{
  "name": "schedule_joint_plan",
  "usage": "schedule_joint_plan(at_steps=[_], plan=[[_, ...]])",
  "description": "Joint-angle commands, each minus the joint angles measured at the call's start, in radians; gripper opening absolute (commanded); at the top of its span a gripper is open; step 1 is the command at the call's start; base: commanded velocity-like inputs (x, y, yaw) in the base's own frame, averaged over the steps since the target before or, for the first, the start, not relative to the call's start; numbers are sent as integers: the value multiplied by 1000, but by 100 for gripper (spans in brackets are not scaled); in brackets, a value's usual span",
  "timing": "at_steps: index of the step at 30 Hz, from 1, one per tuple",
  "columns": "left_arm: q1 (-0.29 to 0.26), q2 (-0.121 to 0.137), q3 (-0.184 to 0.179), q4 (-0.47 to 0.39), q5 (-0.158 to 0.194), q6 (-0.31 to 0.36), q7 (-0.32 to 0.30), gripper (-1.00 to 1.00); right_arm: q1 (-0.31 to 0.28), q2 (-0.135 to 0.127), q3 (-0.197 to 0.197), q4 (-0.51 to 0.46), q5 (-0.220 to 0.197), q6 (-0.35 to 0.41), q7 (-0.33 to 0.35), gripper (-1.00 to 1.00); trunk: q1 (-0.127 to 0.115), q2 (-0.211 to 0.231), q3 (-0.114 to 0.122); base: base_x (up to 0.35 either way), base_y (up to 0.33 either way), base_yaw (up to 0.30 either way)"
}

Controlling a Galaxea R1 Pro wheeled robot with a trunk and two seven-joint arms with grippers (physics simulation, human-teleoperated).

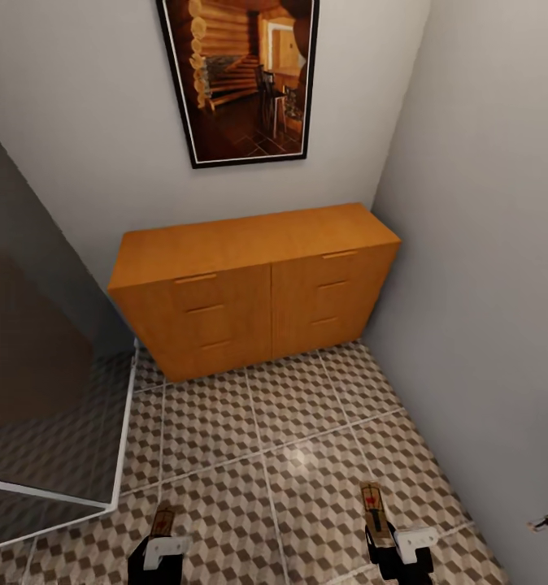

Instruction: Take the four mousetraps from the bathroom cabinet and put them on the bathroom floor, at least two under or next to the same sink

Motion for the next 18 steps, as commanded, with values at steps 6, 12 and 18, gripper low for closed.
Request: schedule_joint_plan(at_steps=[6, 12, 18], plan=[[-2, -1, -8, 4, 2, -5, 8, -100, -1, -1, 5, 0, 2, -2, -5, -100, 1, -2, 3, 0, 0, 253], [-2, -2, -8, 4, 2, -5, 8, -100, 0, -1, 5, 0, 2, -2, -5, -100, 1, -2, 8, -5, 0, 253], [-2, -3, -8, 4, 2, -5, 8, -100, -1, -1, -32, 0, -1, -3, -5, -100, 1, -2, 12, -201, 0, 254]])
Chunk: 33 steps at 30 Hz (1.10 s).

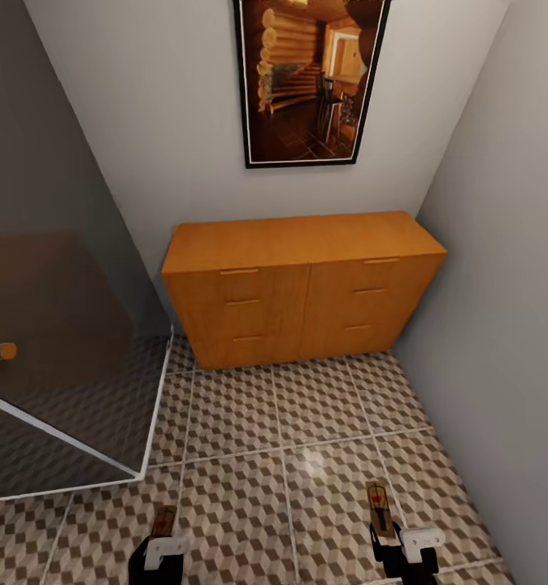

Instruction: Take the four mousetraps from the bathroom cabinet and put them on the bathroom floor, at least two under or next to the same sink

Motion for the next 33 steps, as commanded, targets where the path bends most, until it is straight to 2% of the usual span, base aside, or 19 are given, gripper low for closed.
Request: schedule_joint_plan(at_steps=[1, 5, 15, 33], plan=[[-2, -1, -9, 4, 2, -6, 8, -100, -1, 0, -6, 0, 2, -2, -5, -100, 0, -2, -1, -273, 0, 253], [-2, -3, -9, 4, 2, -6, 8, -100, 0, 1, -24, 1, 1, -2, -5, -100, 0, -2, 2, -309, 0, 253], [-2, -4, -8, 4, 2, -6, 8, -100, 0, 2, -28, 1, 1, -2, -5, -100, 0, -2, 10, -294, 0, 254], [-2, -4, -8, 4, 2, -6, 8, -100, 0, 3, -28, 1, 2, -2, -5, -100, 0, -2, 24, -23, 0, 256]])
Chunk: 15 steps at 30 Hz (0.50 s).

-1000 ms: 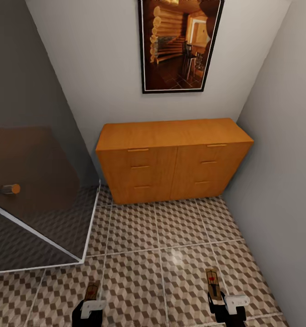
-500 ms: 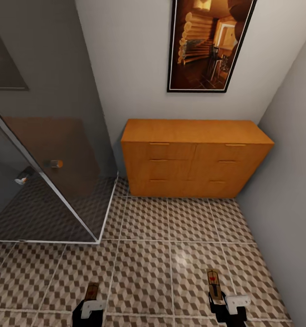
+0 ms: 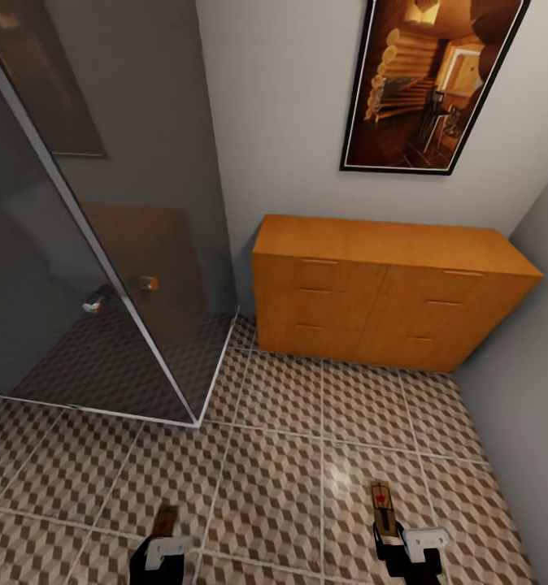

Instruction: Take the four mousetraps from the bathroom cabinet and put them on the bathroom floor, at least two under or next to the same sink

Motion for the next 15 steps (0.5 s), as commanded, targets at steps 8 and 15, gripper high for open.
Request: schedule_joint_plan(at_steps=[8, 15], plan=[[-2, -1, -8, 4, 2, -6, 8, -100, 0, 0, 4, 1, 2, -2, -5, -100, 1, -2, 4, 0, 0, 259], [-2, -1, -8, 4, 2, -6, 8, -100, 0, 0, 4, 1, 2, -2, -5, -100, 1, -2, 9, 0, 0, 262]])
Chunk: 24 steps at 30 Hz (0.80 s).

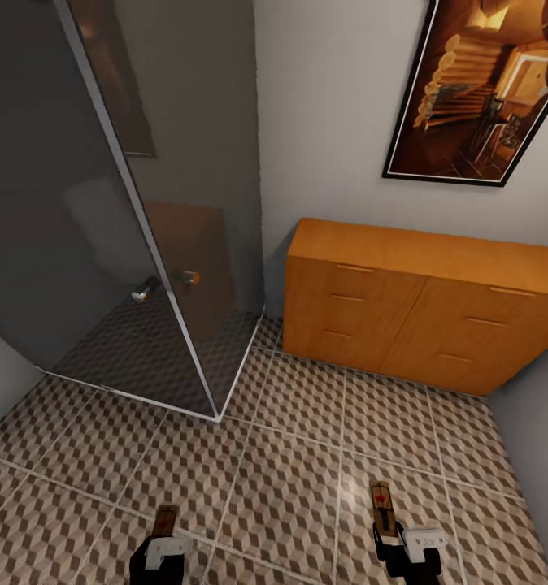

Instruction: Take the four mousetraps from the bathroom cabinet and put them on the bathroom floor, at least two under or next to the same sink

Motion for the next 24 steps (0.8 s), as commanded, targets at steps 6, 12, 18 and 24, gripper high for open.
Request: schedule_joint_plan(at_steps=[6, 12, 18, 24], plan=[[-2, -1, -8, 4, 2, -6, 8, -100, 0, -1, 4, 1, 2, -2, -5, -100, 1, -2, 2, 0, 0, 267], [-2, -1, -8, 4, 2, -6, 8, -100, 0, -1, 4, 1, 3, -2, -5, -100, 1, -2, 6, 0, 0, 270], [-2, -1, -8, 4, 2, -6, 8, -100, 0, -1, 4, 1, 2, -2, -5, -100, 1, -2, 9, 0, 0, 273], [-2, -1, -8, 4, 2, -6, 8, -100, 0, -1, 4, 1, 3, -2, -5, -100, 1, -2, 9, 0, 0, 286]])
